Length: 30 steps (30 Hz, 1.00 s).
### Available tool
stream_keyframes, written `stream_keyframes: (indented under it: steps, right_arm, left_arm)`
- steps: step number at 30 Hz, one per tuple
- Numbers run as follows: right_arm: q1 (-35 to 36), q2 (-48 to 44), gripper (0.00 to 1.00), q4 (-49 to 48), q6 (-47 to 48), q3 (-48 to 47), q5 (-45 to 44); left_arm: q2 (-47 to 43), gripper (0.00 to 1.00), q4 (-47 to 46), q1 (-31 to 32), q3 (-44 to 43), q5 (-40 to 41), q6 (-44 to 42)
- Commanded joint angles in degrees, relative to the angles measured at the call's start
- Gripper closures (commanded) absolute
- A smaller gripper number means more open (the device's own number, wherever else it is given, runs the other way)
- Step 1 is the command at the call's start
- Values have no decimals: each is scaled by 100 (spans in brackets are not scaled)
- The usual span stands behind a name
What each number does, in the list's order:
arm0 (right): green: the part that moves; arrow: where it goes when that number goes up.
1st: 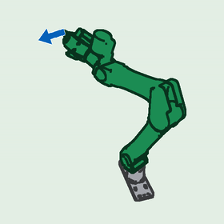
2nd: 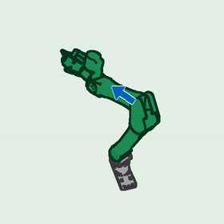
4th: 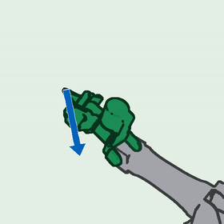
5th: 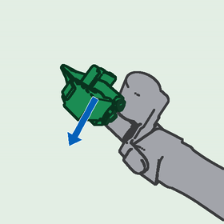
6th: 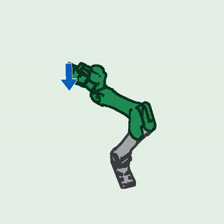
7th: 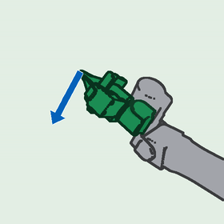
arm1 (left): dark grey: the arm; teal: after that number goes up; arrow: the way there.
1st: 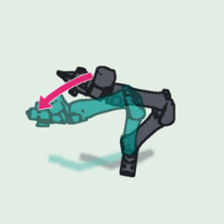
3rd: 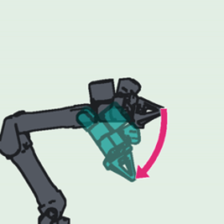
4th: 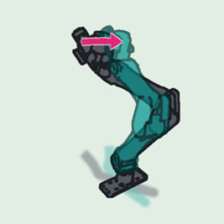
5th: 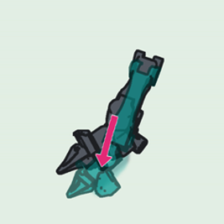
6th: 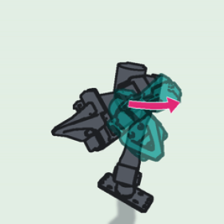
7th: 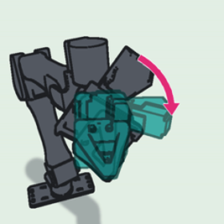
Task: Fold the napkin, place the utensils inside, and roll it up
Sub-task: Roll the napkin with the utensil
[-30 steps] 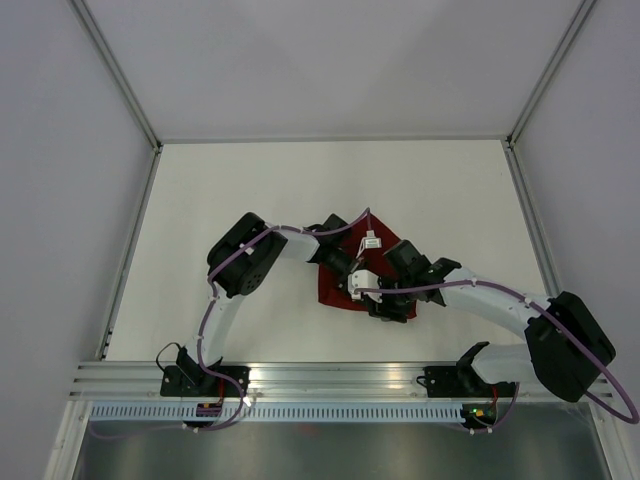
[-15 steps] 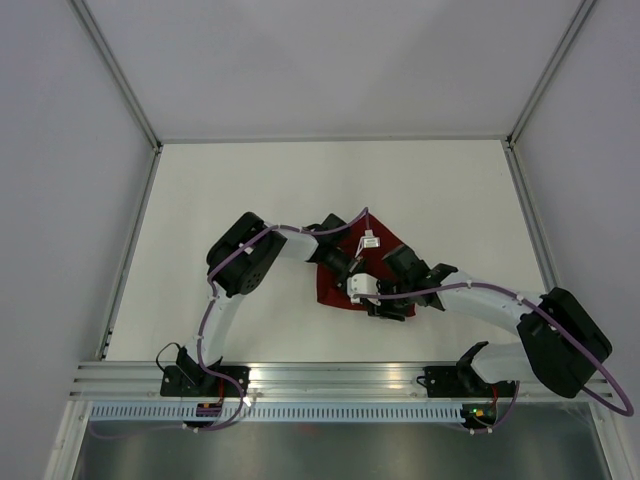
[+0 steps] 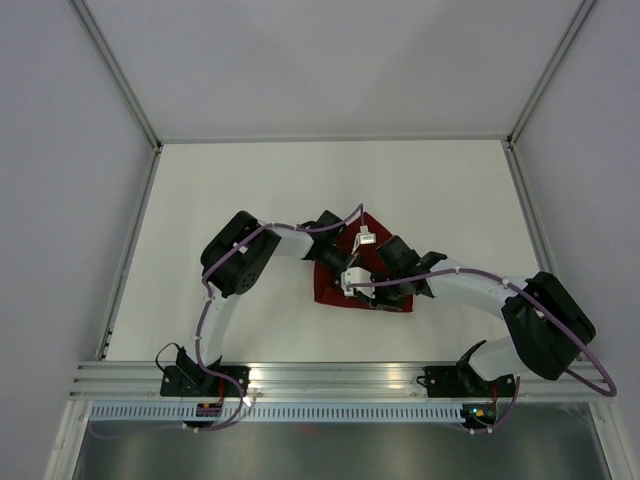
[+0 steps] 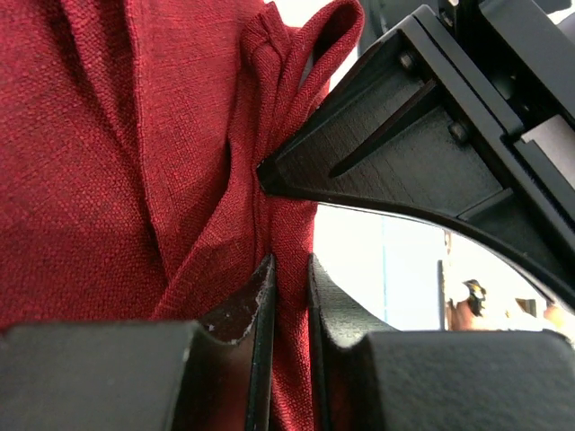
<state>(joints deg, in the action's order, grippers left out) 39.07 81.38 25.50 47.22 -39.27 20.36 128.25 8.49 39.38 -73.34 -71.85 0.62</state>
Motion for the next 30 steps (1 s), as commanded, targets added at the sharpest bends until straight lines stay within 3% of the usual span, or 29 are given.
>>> stream_keyframes:
  steps: [1, 15, 20, 24, 30]
  right_arm:
    - [48, 422, 92, 737, 138, -63, 627]
    - [-338, 1292, 96, 1519, 481, -660, 1224]
    - [-593, 1941, 96, 2396, 788, -1284, 1532]
    - [-865, 2627, 96, 2864, 1007, -1899, 1629]
    - [-1235, 3585, 97, 3479, 1236, -2733, 1813]
  left_arm:
    - [-352, 78, -356, -175, 118, 1120, -168]
    - [-1618, 74, -2791, -1265, 1190, 1991, 1510]
    - [-2329, 75, -3414, -1608, 1708, 3123, 1757]
    - [-3591, 74, -3985, -1854, 2288, 4702, 1958]
    - [-5176, 70, -4505, -1811, 3044, 5638, 1452]
